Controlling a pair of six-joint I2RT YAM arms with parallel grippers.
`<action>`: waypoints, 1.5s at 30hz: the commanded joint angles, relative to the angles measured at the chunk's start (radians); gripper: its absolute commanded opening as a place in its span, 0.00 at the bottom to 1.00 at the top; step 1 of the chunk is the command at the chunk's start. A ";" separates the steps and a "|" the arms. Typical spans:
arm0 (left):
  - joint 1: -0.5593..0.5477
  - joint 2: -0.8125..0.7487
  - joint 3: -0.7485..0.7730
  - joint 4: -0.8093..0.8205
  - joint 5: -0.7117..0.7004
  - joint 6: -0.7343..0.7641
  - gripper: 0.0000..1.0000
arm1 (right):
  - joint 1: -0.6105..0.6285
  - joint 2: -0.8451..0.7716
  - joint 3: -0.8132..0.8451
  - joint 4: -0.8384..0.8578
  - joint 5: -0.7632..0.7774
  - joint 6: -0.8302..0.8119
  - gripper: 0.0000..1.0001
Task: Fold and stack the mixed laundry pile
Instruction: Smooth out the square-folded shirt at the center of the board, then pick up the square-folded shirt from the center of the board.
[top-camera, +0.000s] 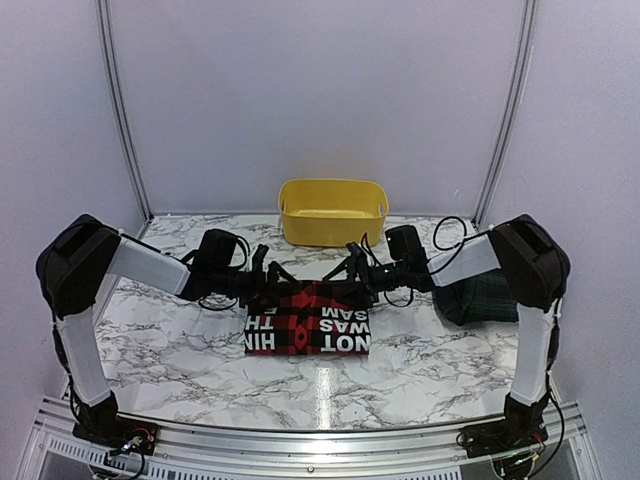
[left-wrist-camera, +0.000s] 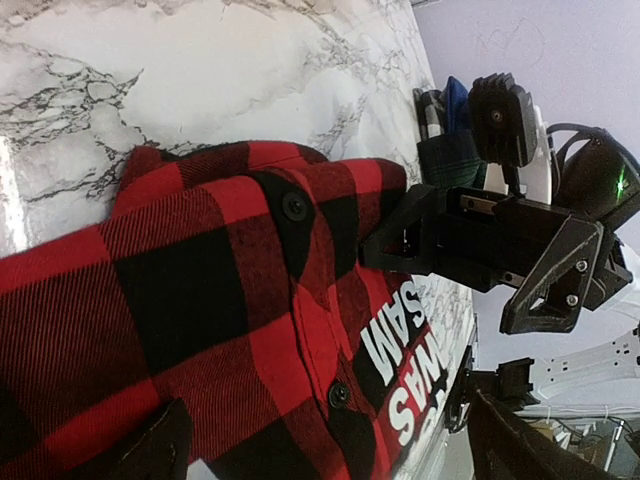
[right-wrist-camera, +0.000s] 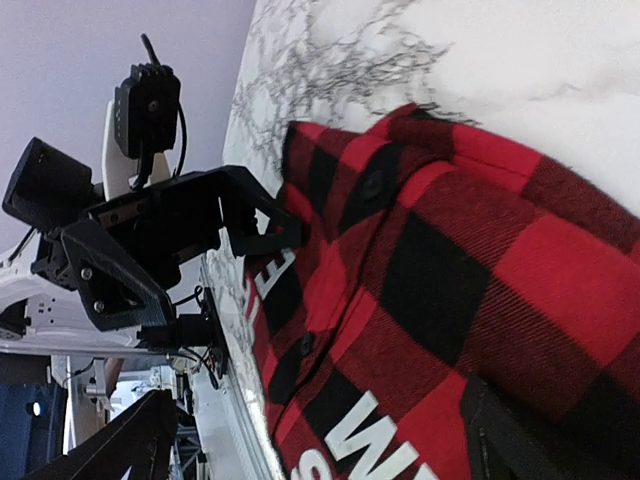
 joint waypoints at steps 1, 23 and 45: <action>-0.007 -0.204 -0.038 -0.053 -0.001 0.004 0.99 | 0.059 -0.194 -0.019 -0.117 -0.006 -0.046 0.97; -0.024 -0.269 -0.361 -0.015 -0.151 -0.015 0.99 | 0.135 -0.208 -0.447 0.284 -0.043 0.184 0.94; -0.524 -0.098 0.233 -0.511 -0.634 1.051 0.60 | -0.059 -0.630 -0.520 -0.181 0.103 0.023 0.93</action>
